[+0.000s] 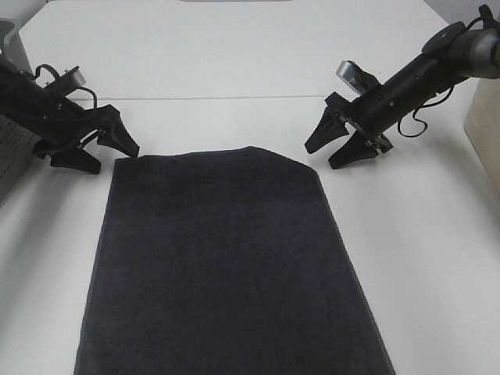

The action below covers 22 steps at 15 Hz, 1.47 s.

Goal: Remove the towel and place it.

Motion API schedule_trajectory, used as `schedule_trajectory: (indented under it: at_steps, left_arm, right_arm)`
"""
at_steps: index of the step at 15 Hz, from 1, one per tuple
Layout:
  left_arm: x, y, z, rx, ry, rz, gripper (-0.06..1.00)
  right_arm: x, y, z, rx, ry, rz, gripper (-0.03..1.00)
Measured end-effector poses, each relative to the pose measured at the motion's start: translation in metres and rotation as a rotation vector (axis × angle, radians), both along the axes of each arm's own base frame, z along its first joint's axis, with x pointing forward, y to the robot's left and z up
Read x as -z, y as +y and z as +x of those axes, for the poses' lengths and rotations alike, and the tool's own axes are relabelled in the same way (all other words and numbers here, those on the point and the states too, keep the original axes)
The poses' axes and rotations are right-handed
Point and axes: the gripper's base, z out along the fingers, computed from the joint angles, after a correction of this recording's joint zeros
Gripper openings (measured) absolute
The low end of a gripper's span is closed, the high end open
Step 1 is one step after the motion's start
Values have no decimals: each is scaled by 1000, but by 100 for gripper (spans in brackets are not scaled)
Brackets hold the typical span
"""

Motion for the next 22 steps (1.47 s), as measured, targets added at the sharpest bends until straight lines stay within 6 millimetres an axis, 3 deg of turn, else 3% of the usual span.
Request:
schedule_trajectory:
  at_steps: [2,4,8,11,12,14,17,18,19,22]
  left_arm:
    - [0,0,0,1,0,0,80]
    - [1,-8,-1,21,4,-1,80]
    - [4,-47,-1,67,-3,-10,80]
    - [8,-81,-2,84,-29,-21,77]
    - [9,-87,-2,75,-30,-24,73]
    - [13,-89,-2,63,-19,-27,57]
    - [19,-88,-2,70,-18,-12,18]
    - [20,-88,-2,83,-27,-3,6]
    - [20,-88,-2,95,-37,4,2]
    - [16,-88,5,134,-95,38,1]
  right_arm:
    - [3,3,2,14,5,7,69]
    - [6,23,1,-1,-5,-17,69]
    - [4,59,-1,-35,-57,-97,68]
    - [3,82,-4,-79,-135,-213,61]
    - [4,90,-4,-95,-165,-250,55]
    - [5,93,-2,-101,-209,-292,33]
    - [6,92,-1,-100,-227,-308,1]
    - [6,92,-1,-97,-230,-308,1]
    - [6,92,0,-95,-234,-308,1]
    - [5,92,2,-78,-257,-309,1]
